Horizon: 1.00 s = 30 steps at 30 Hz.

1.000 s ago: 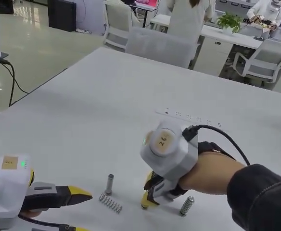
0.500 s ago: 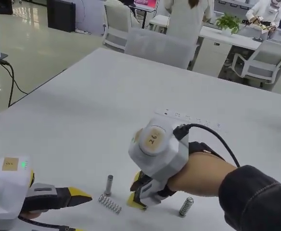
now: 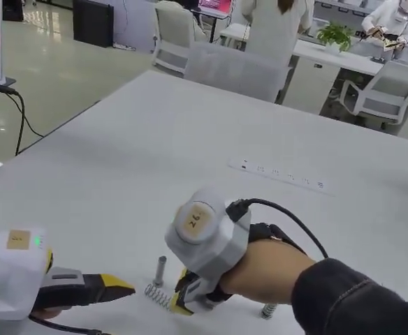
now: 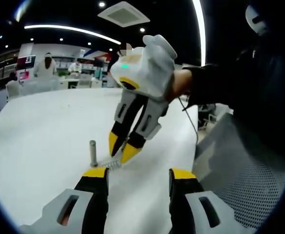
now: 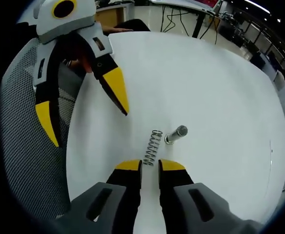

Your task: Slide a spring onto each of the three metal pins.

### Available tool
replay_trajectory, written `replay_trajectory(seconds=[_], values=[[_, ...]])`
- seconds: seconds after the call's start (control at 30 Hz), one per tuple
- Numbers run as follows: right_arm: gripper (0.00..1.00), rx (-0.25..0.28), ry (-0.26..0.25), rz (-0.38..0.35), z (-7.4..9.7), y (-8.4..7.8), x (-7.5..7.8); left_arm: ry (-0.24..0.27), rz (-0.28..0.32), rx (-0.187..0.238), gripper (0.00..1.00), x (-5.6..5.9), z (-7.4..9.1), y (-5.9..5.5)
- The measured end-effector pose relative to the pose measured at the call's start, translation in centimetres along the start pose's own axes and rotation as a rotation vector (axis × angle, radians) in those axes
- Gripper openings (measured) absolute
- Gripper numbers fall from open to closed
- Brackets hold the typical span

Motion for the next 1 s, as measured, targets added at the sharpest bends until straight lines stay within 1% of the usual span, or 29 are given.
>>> replay_trajectory(seconds=[0.23, 0.57, 0.77, 1.0], values=[[0.10, -0.019, -0.012, -0.040, -0.9, -0.2, 0.1, -0.002, 0.000, 0.000, 0.44, 0.0, 0.0, 0.0], [0.08, -0.034, -0.012, -0.056, -1.5, -0.4, -0.1, 0.000, 0.001, 0.002, 0.43, -0.1, 0.0, -0.1], [0.08, -0.033, -0.015, -0.046, -1.4, -0.4, -0.2, 0.006, 0.000, 0.004, 0.43, -0.2, 0.0, 0.0], [0.08, -0.026, -0.008, -0.024, -0.6, -0.3, -0.6, 0.010, -0.003, -0.001, 0.43, -0.3, 0.1, -0.1]])
Point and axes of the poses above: the centre of the closed fingertips' face, and the gripper's own axes: z roughly backward along the fingers, x roughly to its right, y roughly out of its top, the point moved 4 cm from there along z, roughly backward along the fingers, and after that the axes turned 10 degrees about -y, right-handed, at the moved point
